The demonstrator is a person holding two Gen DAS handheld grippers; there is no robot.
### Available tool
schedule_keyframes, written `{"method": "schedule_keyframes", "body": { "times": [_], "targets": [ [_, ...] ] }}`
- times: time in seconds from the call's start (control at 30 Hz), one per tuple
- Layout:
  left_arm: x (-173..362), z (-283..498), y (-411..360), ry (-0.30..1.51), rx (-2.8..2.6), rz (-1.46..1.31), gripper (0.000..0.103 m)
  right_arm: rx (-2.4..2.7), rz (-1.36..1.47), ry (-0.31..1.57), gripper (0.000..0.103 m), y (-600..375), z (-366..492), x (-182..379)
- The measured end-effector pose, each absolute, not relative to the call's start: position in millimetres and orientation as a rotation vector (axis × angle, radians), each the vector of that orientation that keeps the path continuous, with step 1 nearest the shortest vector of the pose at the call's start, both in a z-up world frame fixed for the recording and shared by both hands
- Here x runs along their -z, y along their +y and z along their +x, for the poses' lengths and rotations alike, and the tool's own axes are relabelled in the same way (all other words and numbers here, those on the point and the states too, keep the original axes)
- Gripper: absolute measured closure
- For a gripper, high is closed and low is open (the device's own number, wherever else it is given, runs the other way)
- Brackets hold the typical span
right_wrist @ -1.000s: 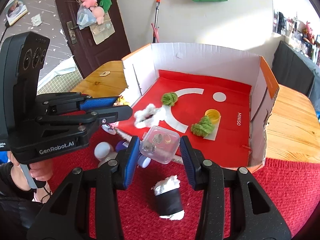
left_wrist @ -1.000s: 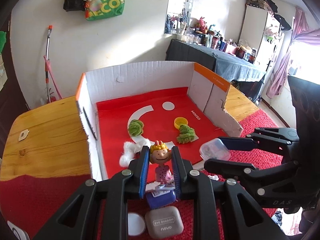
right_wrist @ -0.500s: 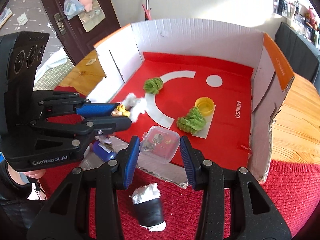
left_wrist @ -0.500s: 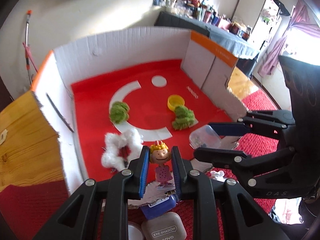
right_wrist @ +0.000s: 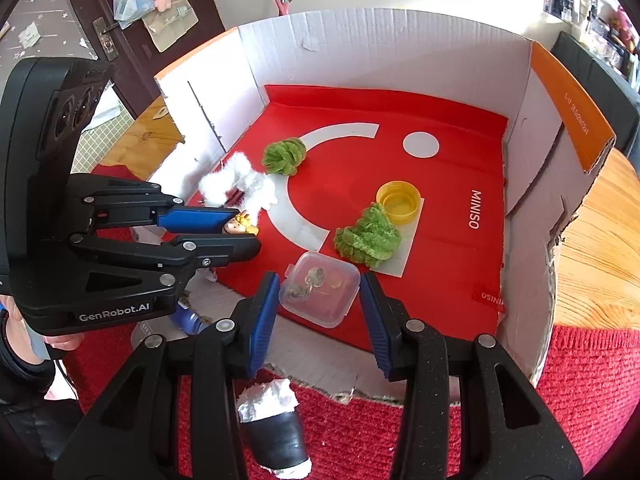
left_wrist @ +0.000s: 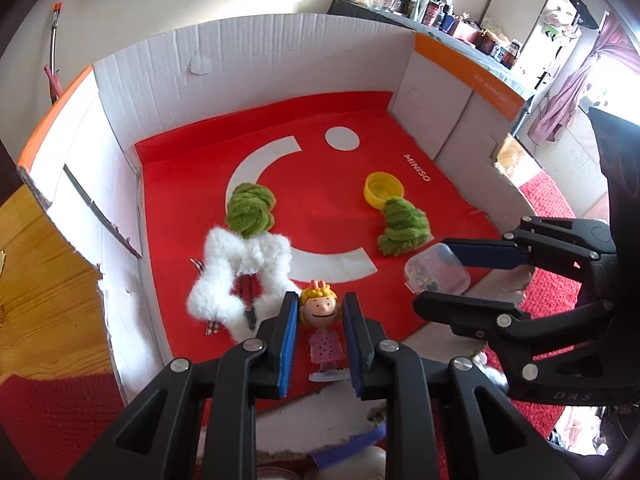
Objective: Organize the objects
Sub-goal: 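Carry the figurine and clear plastic box with both grippers into the box, then lower both grippers onto the box floor and open them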
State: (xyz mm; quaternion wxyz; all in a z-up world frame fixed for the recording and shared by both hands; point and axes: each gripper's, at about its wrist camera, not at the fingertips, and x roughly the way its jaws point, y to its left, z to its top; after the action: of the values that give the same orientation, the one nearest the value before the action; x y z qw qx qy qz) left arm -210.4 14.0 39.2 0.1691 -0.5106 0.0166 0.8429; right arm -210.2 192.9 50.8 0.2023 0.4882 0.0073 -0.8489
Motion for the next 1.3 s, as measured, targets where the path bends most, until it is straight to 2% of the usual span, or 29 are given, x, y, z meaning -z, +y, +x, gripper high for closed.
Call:
{"method": "schedule_keyframes", "body": {
  "times": [0.87, 1.3],
  "targets": [
    [-29.8, -247.2, 9.5, 0.037, -2.527, -1.438, 0.080, 2.520, 1.316, 0.085, 0.063, 198.9, -237.6, -39.9],
    [-27.8, -248.0, 8.3, 0.068, -2.573, -1.414, 0.080, 2.537, 1.315, 0.056, 0.063, 206.1, -242.8, -36.7]
  ]
}}
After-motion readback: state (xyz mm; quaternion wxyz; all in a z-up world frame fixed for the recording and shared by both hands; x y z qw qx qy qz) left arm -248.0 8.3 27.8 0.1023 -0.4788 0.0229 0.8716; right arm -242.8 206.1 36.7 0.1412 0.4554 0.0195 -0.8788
